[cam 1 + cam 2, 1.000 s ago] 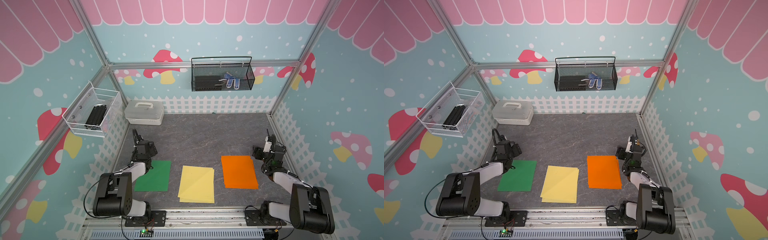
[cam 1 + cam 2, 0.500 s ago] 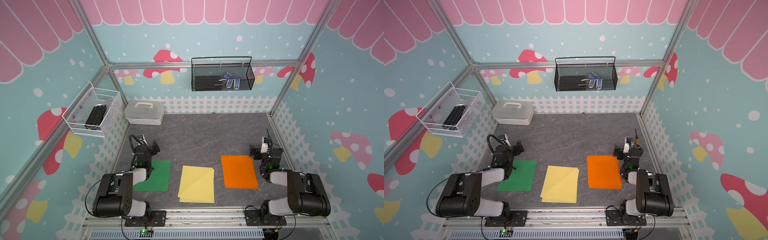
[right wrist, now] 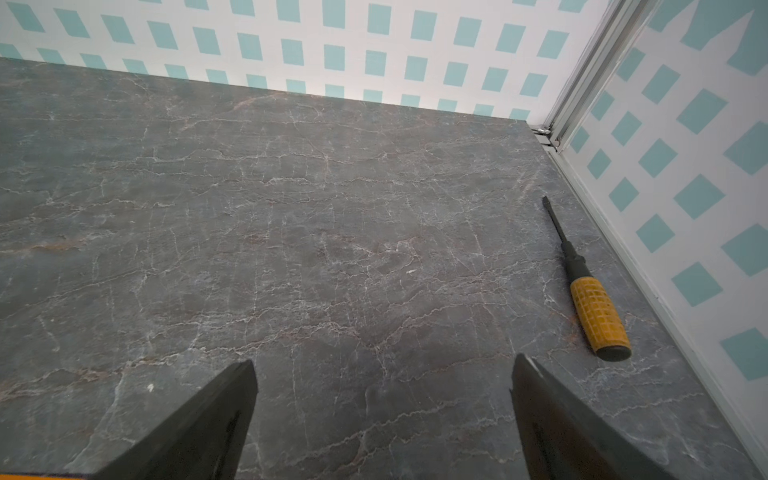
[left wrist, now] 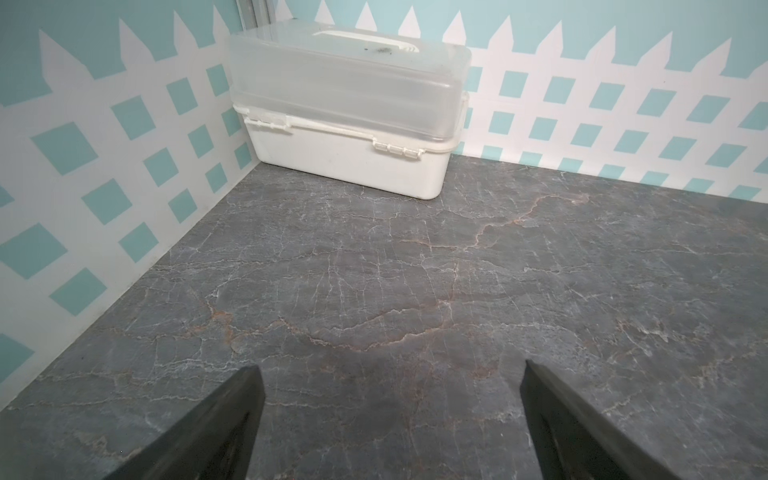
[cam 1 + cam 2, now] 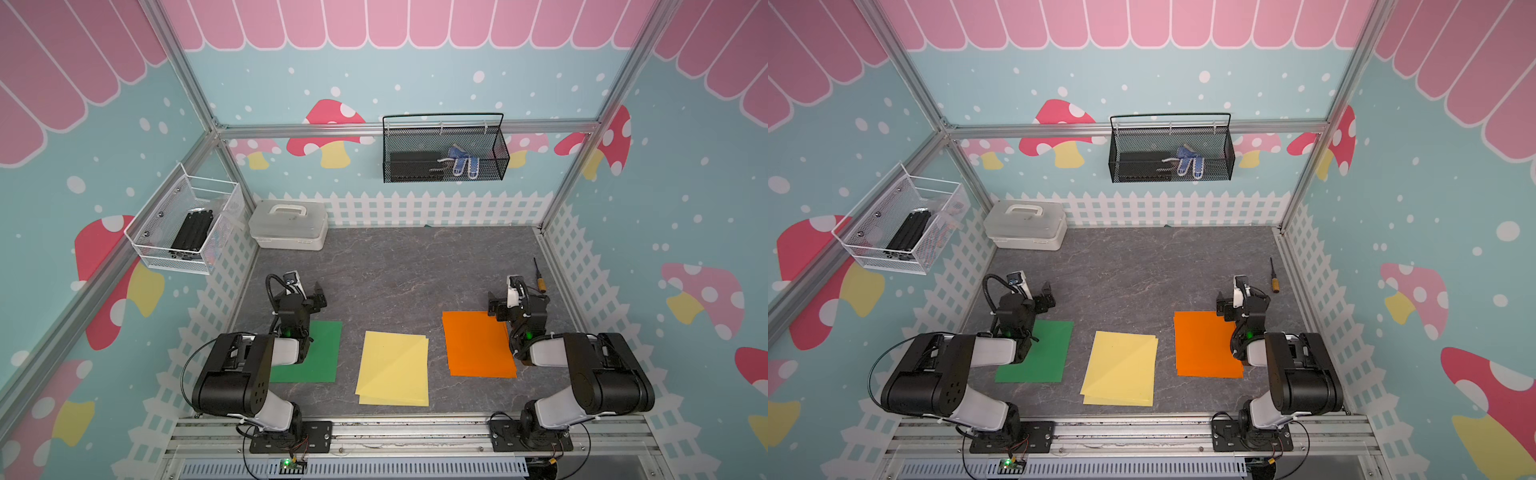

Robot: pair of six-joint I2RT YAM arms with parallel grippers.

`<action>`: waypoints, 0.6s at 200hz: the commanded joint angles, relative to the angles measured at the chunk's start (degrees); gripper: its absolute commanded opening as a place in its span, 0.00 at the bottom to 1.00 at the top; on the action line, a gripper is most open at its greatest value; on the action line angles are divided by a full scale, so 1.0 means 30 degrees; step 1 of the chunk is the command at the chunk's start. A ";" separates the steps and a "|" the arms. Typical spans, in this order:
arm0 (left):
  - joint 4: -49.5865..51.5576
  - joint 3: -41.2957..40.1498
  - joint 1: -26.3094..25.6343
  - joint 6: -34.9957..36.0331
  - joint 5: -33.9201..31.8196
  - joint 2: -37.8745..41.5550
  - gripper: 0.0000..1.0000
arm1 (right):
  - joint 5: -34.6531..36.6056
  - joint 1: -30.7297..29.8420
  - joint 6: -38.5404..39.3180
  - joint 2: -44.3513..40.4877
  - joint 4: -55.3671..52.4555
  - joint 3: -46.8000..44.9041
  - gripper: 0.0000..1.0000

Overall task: Sort the scattered colored papers by color
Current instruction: Reset both arms

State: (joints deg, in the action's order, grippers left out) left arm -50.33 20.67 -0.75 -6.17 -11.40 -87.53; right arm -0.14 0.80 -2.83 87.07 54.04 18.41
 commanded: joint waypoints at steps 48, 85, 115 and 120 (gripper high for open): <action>-0.0243 0.0298 0.0103 0.0302 0.0048 0.0058 0.99 | 0.0336 0.0037 0.0592 -0.0080 0.0168 0.0276 0.99; -0.0369 0.0282 0.0079 0.0330 0.0050 -0.0003 0.99 | 0.0324 0.0027 0.0592 -0.0085 0.0033 0.0336 0.99; -0.0246 0.0348 0.0111 0.0315 0.0064 0.0032 0.99 | 0.0124 0.0316 0.0276 0.0152 -0.0550 0.0751 0.99; -0.0221 0.0348 0.0105 0.0306 0.0055 0.0025 0.99 | 0.0160 0.0320 0.0270 0.0128 -0.0531 0.0753 0.99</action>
State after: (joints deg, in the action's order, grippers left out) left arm -50.22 20.69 -0.73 -6.15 -11.35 -87.53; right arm 0.38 1.04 -2.39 87.00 52.99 18.85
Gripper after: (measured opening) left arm 0.990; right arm 0.986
